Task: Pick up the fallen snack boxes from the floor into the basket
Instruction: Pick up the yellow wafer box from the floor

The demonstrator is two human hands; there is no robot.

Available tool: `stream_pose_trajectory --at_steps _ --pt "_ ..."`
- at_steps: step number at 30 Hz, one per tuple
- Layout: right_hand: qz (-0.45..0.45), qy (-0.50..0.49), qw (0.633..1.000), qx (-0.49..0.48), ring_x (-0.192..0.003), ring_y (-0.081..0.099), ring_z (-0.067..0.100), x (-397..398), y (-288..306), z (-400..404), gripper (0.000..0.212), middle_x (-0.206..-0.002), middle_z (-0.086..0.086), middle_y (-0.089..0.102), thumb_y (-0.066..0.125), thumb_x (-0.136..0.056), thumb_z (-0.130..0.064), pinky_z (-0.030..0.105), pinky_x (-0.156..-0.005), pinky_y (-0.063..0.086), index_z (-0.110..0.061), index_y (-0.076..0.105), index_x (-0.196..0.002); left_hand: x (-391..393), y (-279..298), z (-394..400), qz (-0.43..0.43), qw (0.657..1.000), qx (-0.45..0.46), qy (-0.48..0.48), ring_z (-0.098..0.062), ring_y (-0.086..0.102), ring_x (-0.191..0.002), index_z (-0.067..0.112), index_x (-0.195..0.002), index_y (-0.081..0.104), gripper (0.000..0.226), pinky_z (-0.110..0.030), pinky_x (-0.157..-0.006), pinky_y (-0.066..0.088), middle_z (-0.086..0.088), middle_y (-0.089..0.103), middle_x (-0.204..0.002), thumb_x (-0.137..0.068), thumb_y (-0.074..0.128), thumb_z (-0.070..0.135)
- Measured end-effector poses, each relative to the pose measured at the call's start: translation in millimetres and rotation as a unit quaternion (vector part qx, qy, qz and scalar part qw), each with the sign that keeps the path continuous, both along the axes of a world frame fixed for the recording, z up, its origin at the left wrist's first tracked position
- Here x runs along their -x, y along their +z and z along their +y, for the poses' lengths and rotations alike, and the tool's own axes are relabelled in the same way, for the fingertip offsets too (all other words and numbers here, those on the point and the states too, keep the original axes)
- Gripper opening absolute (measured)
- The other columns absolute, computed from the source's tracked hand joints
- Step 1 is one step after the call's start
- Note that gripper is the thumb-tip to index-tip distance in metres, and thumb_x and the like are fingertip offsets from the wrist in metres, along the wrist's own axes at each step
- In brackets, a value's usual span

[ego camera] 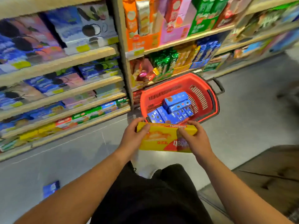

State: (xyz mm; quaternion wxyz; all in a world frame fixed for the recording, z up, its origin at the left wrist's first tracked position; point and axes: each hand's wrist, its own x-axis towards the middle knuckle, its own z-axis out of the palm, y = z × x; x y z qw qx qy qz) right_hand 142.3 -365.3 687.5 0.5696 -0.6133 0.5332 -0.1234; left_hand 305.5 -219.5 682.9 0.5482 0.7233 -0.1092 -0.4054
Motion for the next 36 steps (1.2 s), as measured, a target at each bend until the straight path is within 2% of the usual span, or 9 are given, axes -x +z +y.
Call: stream_pose_trajectory --at_steps 3,7,12,17,19,23,27,32,36 --pt "0.002 -0.072 0.997 -0.006 -0.082 0.068 0.005 17.3 -7.0 -37.4 0.036 -0.097 -0.003 0.069 0.076 -0.083 -0.024 0.025 -0.072 0.056 -0.023 0.059 -0.115 -0.3 -12.5 -56.8 0.004 0.997 -0.018 -0.079 -0.016 0.067 -0.089 0.026 -0.114 0.061 0.023 -0.033 -0.081 0.054 0.002 0.067 -0.097 -0.092 0.062 0.022" --pt "0.018 -0.088 0.996 -0.029 -0.080 0.063 0.003 34.7 -24.4 -103.1 0.038 -0.095 -0.007 0.066 0.076 -0.084 -0.027 0.015 -0.066 0.050 -0.023 0.056 -0.116 8.2 -43.6 -130.8 0.010 0.991 -0.067 -0.112 -0.012 0.062 -0.080 0.019 -0.112 0.061 0.021 -0.038 -0.080 0.052 0.000 0.066 -0.091 -0.091 0.063 0.020" --pt "0.037 -0.032 0.995 -0.082 -0.088 0.070 0.022 50.2 -57.1 -213.3 0.032 -0.096 0.005 0.072 0.079 -0.081 -0.022 0.040 -0.083 0.056 -0.023 0.059 -0.106 37.3 -76.5 -217.7 0.015 0.986 -0.150 -0.078 -0.012 0.062 -0.085 0.024 -0.115 0.061 0.026 -0.033 -0.079 0.050 0.007 0.064 -0.094 -0.090 0.063 0.031" --pt "0.120 0.084 0.986 -0.082 -0.096 0.067 0.019 53.9 -96.1 -324.7 0.051 -0.104 -0.001 0.070 0.076 -0.068 -0.055 0.043 -0.089 0.054 -0.035 0.053 -0.108 62.8 -108.9 -295.5 0.024 0.983 -0.168 -0.064 -0.015 0.061 -0.093 0.034 -0.111 0.058 0.041 -0.035 -0.085 0.050 0.000 0.065 -0.108 -0.075 0.058 0.054" --pt "0.152 0.118 0.979 -0.068 -0.096 0.067 0.019 53.0 -114.7 -355.8 0.052 -0.103 -0.003 0.069 0.074 -0.069 -0.058 0.041 -0.089 0.053 -0.036 0.051 -0.109 66.5 -123.7 -316.3 0.028 0.981 -0.179 -0.065 -0.014 0.060 -0.094 0.035 -0.114 0.056 0.044 -0.033 -0.087 0.049 0.001 0.063 -0.111 -0.074 0.054 0.054" --pt "0.184 0.199 0.961 -0.050 -0.092 0.064 0.016 36.6 -170.6 -404.6 0.042 -0.101 -0.005 0.066 0.074 -0.080 -0.045 0.032 -0.083 0.051 -0.033 0.052 -0.114 62.3 -178.8 -352.6 0.052 0.979 -0.195 -0.033 -0.018 0.065 -0.100 0.048 -0.107 0.054 0.039 -0.045 -0.091 0.052 0.003 0.066 -0.110 -0.070 0.062 0.057" --pt "0.177 0.243 0.953 -0.037 -0.098 0.061 0.013 13.0 -246.3 -427.0 0.049 -0.111 -0.006 0.062 0.073 -0.084 -0.034 0.030 -0.085 0.050 -0.021 0.053 -0.127 56.5 -249.0 -372.7 0.038 0.975 -0.214 0.048 -0.018 0.067 -0.092 0.036 -0.100 0.057 0.029 -0.043 -0.088 0.053 0.006 0.069 -0.096 -0.075 0.068 0.044" --pt "0.178 0.255 0.949 -0.051 -0.077 0.057 -0.004 -5.3 -352.8 -444.6 0.041 -0.090 -0.017 0.060 0.073 -0.086 -0.025 0.018 -0.071 0.046 -0.019 0.049 -0.119 57.3 -353.8 -386.7 0.024 0.966 -0.238 0.095 -0.013 0.063 -0.088 0.023 -0.110 0.058 0.040 -0.033 -0.084 0.049 0.006 0.066 -0.091 -0.076 0.065 0.045" --pt "0.213 0.257 0.942 -0.014 -0.086 0.063 0.011 -14.7 -433.3 -455.3 0.041 -0.089 -0.013 0.064 0.074 -0.084 -0.031 0.028 -0.078 0.050 -0.017 0.055 -0.118 55.8 -440.8 -398.0 -0.005 0.965 -0.247 0.091 -0.014 0.061 -0.093 0.014 -0.110 0.059 0.036 -0.032 -0.083 0.048 0.000 0.066 -0.101 -0.083 0.068 0.036"
